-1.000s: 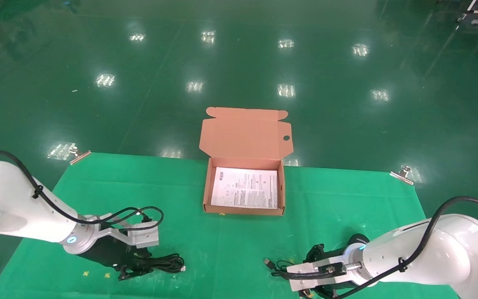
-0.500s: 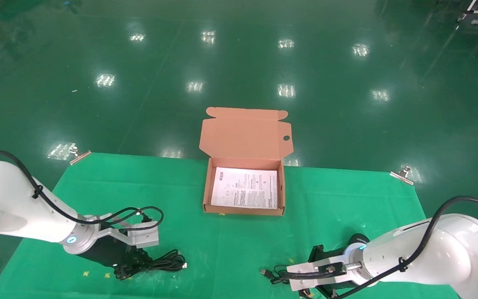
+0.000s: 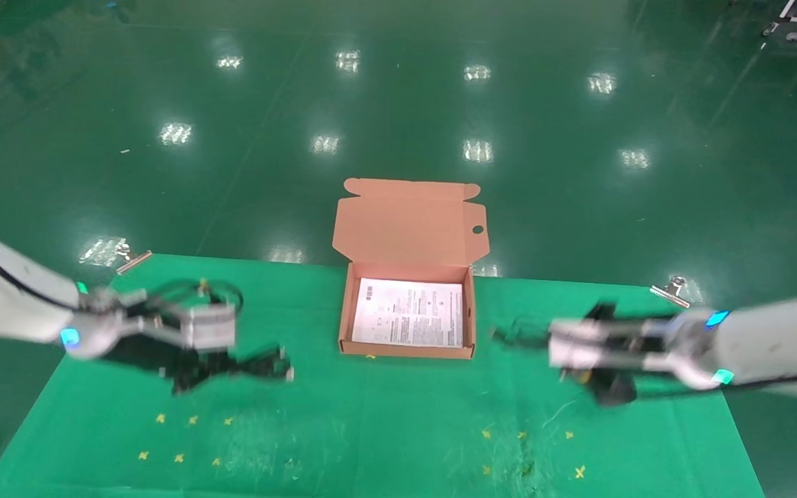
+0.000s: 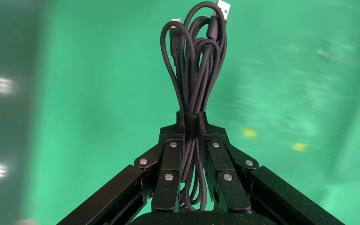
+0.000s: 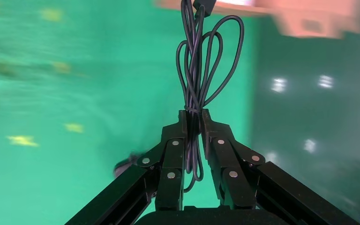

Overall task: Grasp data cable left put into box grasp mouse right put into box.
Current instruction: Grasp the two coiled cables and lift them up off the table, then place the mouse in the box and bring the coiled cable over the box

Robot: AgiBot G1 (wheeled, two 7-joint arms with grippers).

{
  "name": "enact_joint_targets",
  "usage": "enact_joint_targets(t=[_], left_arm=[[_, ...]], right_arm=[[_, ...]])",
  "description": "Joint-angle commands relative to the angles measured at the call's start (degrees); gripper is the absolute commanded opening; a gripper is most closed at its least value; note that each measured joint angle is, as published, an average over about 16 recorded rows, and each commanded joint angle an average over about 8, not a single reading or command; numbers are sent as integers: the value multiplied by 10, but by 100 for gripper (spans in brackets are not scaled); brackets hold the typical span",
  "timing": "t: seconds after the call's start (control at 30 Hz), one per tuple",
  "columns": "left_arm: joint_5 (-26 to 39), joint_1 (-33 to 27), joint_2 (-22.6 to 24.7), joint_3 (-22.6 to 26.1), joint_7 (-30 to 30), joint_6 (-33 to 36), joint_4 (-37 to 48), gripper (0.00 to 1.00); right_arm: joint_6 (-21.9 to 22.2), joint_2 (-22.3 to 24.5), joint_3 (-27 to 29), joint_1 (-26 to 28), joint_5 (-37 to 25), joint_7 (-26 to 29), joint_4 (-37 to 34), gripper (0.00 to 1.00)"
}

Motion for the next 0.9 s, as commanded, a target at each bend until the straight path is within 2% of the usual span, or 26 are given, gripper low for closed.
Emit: enact_joint_targets(t=[0.03,0.2,0.4,0.7,0.9], left_arm=[[2,-15,-13,-3,-4,-2,-27,0],[17,-42,-28,-9,-42,-20,-101,0],[43,-70,-18,-14,-80,-58,-156,0],[75,-115,25,-22,-89,-123,-141,0],[81,-135,39,-26,-85,-138,-119,0]], right_arm=[[6,17,12,12,-3,12,16,0],[24,17,37,51,-14,35,37,0],[63,-29,58,106,-8,31,25,0],[142,-135,70,172,30,-39,-86,0],[162,-171,71,191,57,-84,-138,0]])
